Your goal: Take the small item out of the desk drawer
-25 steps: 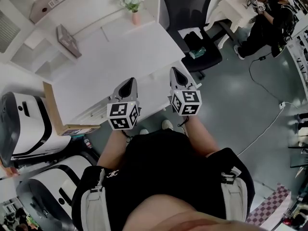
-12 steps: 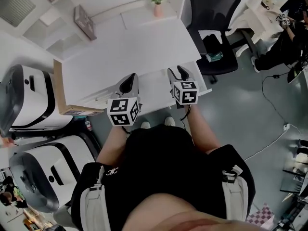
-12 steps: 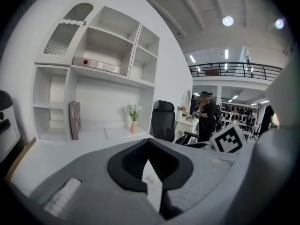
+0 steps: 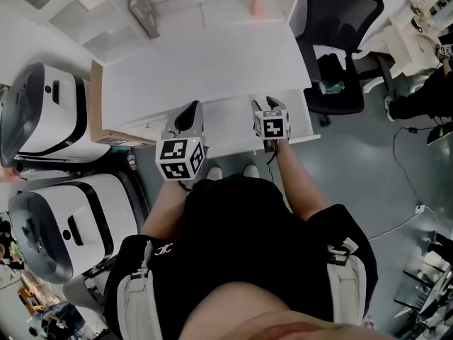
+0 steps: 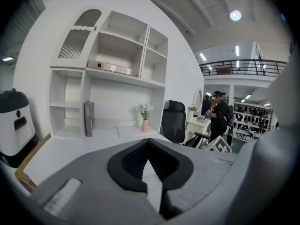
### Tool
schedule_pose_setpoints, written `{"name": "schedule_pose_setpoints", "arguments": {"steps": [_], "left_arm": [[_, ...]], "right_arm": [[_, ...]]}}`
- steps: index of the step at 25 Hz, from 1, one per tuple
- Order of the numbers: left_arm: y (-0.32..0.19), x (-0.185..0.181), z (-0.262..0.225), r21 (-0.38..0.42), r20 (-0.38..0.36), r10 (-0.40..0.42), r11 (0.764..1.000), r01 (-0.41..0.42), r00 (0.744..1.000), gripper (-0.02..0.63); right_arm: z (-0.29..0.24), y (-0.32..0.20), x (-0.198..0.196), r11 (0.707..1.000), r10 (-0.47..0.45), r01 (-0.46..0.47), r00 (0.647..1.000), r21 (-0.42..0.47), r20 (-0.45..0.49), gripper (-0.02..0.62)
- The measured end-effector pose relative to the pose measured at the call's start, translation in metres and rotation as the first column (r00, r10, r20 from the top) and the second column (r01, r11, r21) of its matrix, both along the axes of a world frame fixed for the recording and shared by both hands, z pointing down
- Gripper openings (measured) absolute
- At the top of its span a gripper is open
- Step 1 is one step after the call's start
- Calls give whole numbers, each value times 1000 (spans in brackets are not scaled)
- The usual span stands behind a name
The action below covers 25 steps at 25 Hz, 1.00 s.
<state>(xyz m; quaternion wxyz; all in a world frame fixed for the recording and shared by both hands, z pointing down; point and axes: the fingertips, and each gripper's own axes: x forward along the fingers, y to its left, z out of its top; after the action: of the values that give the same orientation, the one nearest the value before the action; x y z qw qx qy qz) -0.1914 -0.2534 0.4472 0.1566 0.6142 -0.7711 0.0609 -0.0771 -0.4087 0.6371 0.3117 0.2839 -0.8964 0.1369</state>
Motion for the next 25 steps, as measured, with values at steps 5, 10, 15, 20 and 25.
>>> {"name": "schedule_pose_setpoints", "arguments": {"steps": [5, 10, 15, 20, 25], "left_arm": [[9, -3, 4, -15, 3, -59, 998, 59, 998, 15], [20, -8, 9, -28, -3, -117, 993, 116, 993, 15], [30, -14, 12, -35, -2, -168, 985, 167, 986, 14], [48, -23, 16, -52, -2, -225, 973, 225, 974, 14], [65, -29, 25, -79, -1, -269, 960, 268, 963, 14]], "right_arm": [[37, -2, -5, 999, -30, 27, 997, -42, -72, 184], [66, -5, -9, 997, -52, 43, 989, -66, -139, 186], [89, -14, -16, 997, -41, 30, 984, -67, -173, 184], [117, -23, -22, 999, 3, -14, 979, -51, -204, 184], [141, -31, -25, 998, 26, -38, 972, -49, -234, 184]]}}
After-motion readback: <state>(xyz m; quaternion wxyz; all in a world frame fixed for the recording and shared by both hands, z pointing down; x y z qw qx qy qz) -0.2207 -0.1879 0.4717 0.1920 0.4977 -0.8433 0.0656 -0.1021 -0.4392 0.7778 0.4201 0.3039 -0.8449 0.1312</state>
